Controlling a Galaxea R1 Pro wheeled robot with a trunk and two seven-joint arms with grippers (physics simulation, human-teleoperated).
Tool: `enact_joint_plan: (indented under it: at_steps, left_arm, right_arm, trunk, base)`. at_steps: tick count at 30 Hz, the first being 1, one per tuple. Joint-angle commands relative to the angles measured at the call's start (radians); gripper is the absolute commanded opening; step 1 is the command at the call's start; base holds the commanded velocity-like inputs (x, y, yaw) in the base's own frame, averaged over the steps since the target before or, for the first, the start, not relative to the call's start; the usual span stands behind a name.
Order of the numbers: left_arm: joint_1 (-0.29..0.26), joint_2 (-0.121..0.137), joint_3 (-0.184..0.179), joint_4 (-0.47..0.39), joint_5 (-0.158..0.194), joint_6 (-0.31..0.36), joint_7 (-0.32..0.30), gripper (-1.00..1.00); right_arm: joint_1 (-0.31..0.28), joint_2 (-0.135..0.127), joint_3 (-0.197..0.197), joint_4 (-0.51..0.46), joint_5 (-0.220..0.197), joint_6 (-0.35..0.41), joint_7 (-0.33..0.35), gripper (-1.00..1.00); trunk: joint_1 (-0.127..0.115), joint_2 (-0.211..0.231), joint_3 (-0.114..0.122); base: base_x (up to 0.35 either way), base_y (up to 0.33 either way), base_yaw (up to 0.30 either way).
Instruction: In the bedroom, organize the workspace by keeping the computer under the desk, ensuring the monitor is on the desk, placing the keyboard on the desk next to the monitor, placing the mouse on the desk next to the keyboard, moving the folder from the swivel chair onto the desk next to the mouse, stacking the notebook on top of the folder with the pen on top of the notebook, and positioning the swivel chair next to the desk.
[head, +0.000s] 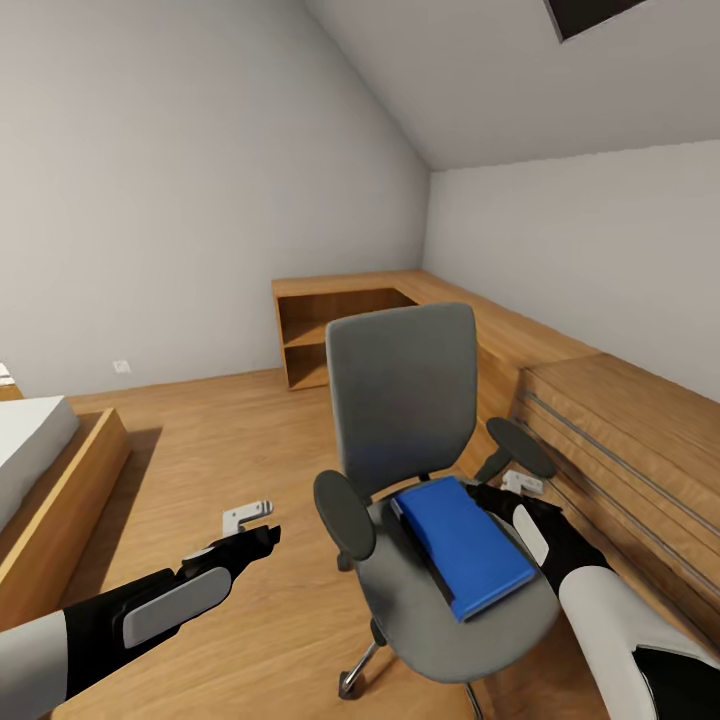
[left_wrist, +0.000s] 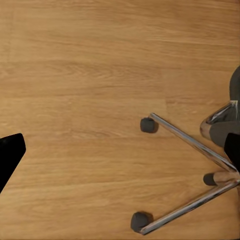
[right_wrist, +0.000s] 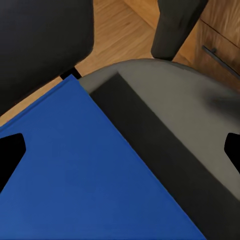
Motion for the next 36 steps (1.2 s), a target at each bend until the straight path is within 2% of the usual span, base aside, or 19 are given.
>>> enact_joint_plan:
  at_steps: [1, 34, 36]
  left_arm:
    - [-0.002, 0.001, -0.003, -0.001, 0.005, -0.003, 0.004, 1.0]
    - [-0.002, -0.002, -0.005, -0.001, 0.007, -0.002, 0.004, 1.0]
    - [-0.002, -0.003, -0.005, -0.001, 0.007, -0.002, 0.004, 1.0]
  right_arm:
    - [0.0, 0.0, -0.004, -0.001, -0.004, 0.004, 0.003, 1.0]
    - [0.0, 0.001, -0.001, 0.057, -0.006, 0.007, 0.0, 1.0]
    - [0.0, 0.001, -0.002, 0.058, -0.006, 0.007, 0.0, 1.0]
  trunk:
    - [0.004, -0.008, -0.004]
    - [0.13, -0.239, -0.108]
    - [0.13, -0.239, -0.108]
  base:
    - [0.0, 0.0, 0.0]
    - [0.0, 0.0, 0.0]
    - [0.0, 0.0, 0.0]
